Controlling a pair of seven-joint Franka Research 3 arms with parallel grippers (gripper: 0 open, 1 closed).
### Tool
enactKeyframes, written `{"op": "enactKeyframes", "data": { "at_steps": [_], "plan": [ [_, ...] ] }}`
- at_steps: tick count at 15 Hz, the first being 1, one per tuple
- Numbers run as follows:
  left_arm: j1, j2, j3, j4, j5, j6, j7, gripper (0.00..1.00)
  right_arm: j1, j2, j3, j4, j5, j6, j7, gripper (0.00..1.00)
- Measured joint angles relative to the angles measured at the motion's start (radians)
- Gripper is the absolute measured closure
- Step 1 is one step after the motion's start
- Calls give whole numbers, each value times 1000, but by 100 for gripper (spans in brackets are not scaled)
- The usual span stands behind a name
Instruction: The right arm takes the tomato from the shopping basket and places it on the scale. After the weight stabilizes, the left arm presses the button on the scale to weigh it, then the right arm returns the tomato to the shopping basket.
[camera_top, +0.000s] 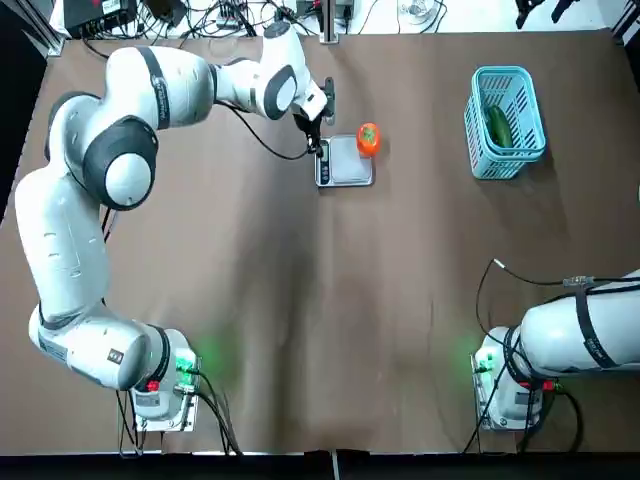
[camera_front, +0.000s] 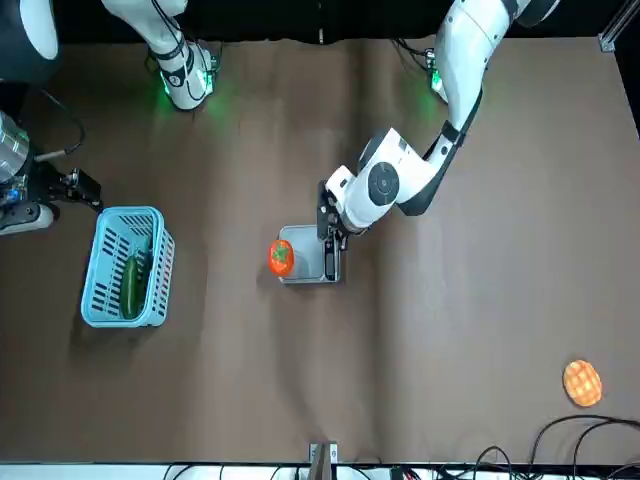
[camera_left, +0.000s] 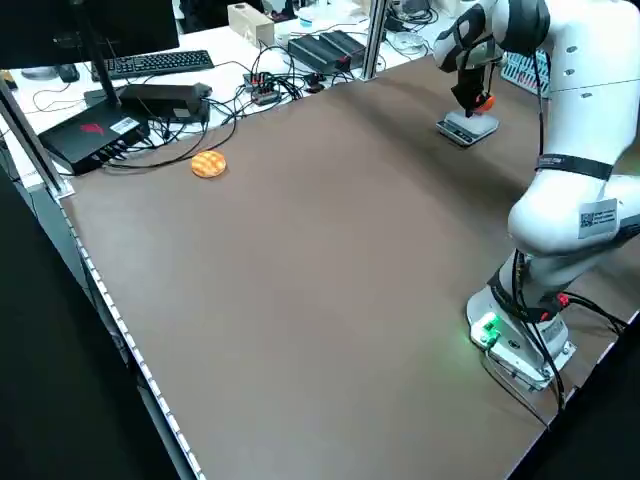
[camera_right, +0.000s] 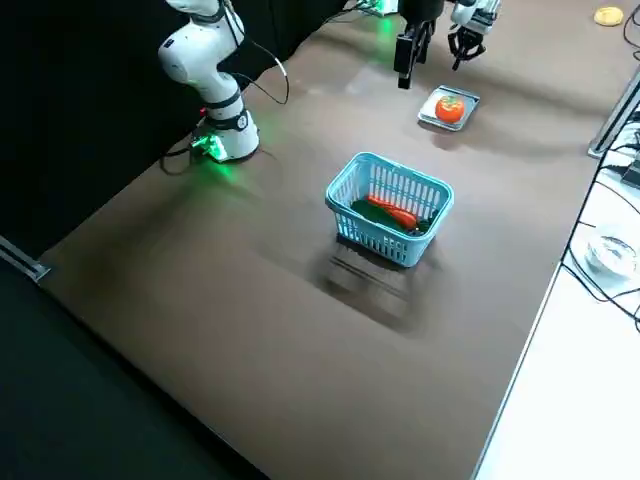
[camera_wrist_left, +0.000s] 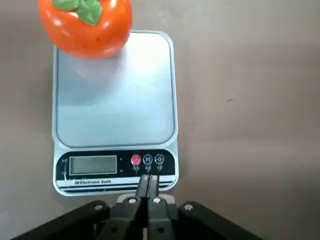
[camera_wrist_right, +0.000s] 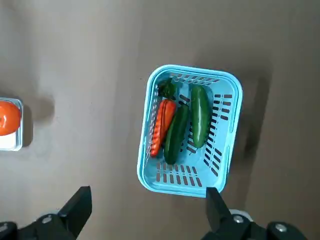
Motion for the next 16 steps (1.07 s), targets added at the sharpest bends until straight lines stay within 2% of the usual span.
{"op": "enactKeyframes", "data": {
  "at_steps": [10,16],
  "plan": [
    [-7,88,1,0,32,121,1,99,0,0,1,-2,0,0,0,0],
    [-14,97,0,1,32,131,1,99,0,0,1,-3,0,0,0,0]
  ]
}}
